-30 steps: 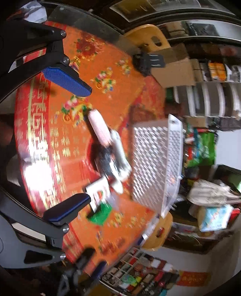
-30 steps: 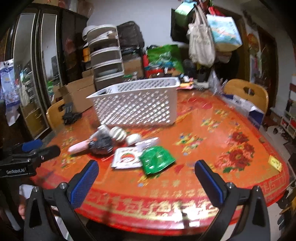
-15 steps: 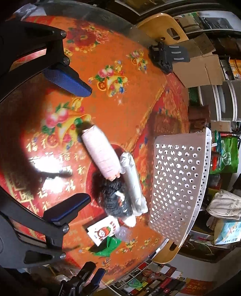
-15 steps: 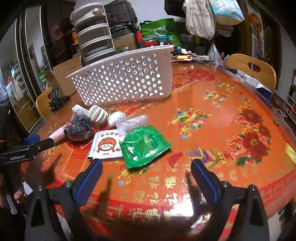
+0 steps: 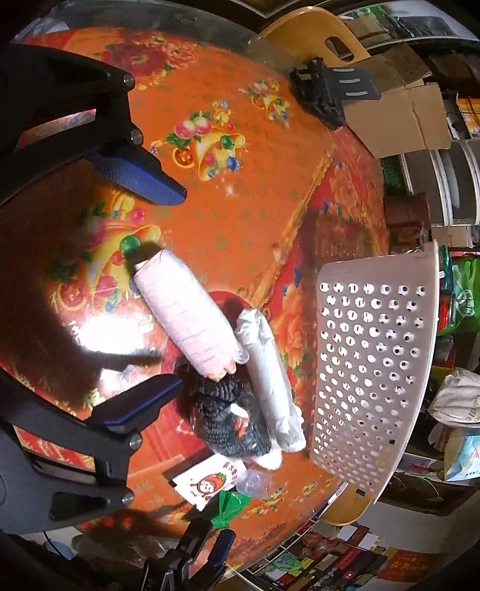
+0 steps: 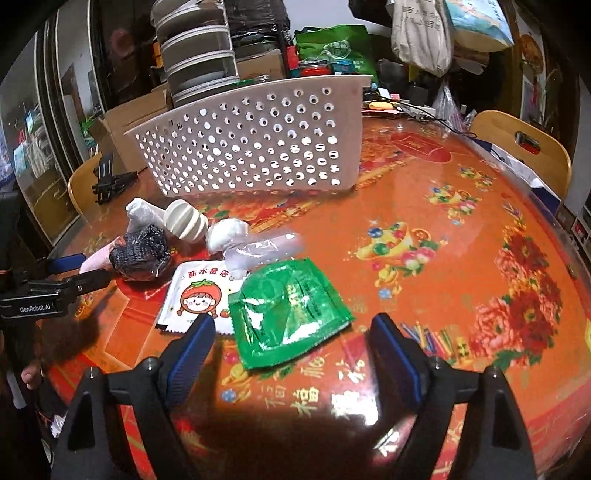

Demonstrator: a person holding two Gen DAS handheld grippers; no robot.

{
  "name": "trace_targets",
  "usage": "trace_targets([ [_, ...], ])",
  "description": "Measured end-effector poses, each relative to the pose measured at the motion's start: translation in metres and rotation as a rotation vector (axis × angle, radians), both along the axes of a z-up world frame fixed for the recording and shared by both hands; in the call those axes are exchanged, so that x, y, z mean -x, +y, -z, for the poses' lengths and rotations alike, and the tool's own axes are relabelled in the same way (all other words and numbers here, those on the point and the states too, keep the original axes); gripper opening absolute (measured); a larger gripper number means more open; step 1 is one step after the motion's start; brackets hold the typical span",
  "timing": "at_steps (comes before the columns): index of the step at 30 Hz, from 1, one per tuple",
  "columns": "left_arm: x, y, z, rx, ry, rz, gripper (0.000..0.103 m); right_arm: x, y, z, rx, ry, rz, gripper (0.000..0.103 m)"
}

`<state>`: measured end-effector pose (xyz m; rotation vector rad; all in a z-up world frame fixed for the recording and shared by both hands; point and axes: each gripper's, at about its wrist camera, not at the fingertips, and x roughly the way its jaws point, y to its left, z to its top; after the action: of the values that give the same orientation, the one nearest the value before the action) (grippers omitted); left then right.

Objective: Organize soft objects
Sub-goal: 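Move the left tool to the pink rolled towel while the right tool approaches the green packet, then close the left tool on the pink towel while the right tool grasps the green packet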

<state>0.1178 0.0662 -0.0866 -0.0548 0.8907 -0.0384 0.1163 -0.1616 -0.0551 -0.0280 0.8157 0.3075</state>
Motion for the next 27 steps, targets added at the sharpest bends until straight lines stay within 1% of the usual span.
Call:
trace_targets([
  [1, -0.002, 0.001, 0.001, 0.013, 0.002, 0.006, 0.085, -0.003, 0.002, 0.000, 0.012, 0.001, -0.005, 0.086],
  [2, -0.002, 0.001, 0.000, 0.019, 0.000, 0.009, 0.085, -0.004, 0.003, 0.001, 0.020, 0.002, -0.010, 0.086],
  [5, -0.006, 0.001, 0.000, 0.015, 0.000, 0.019, 0.084, -0.010, 0.009, 0.001, 0.049, 0.008, -0.028, 0.086],
  [10, -0.010, -0.004, 0.001, -0.004, 0.007, 0.042, 0.075, -0.014, 0.015, 0.002, 0.079, 0.012, -0.058, 0.079],
  [15, -0.010, -0.008, 0.001, -0.019, -0.001, 0.049, 0.066, -0.013, 0.011, 0.003, 0.073, 0.004, -0.062, 0.074],
  [16, -0.009, -0.009, 0.001, -0.022, -0.004, 0.051, 0.061, -0.013, 0.011, 0.003, 0.070, 0.003, -0.062, 0.074],
  [17, -0.007, -0.009, 0.001, -0.023, -0.009, 0.055, 0.058, -0.012, 0.010, 0.003, 0.069, 0.003, -0.062, 0.074],
  [20, -0.004, -0.011, 0.000, -0.027, -0.023, 0.064, 0.046, -0.012, 0.010, 0.003, 0.069, 0.001, -0.062, 0.074],
  [21, -0.003, -0.011, 0.000, -0.026, -0.028, 0.063, 0.040, -0.012, 0.010, 0.003, 0.068, 0.001, -0.062, 0.074],
  [22, -0.002, -0.011, 0.000, -0.025, -0.031, 0.064, 0.035, -0.012, 0.010, 0.003, 0.067, 0.001, -0.062, 0.073],
  [25, 0.002, -0.011, -0.001, -0.024, -0.039, 0.065, 0.029, -0.011, 0.009, 0.003, 0.063, -0.003, -0.061, 0.071],
  [27, 0.006, -0.012, -0.001, -0.024, -0.046, 0.066, 0.026, -0.010, 0.007, 0.002, 0.058, -0.008, -0.060, 0.070],
])
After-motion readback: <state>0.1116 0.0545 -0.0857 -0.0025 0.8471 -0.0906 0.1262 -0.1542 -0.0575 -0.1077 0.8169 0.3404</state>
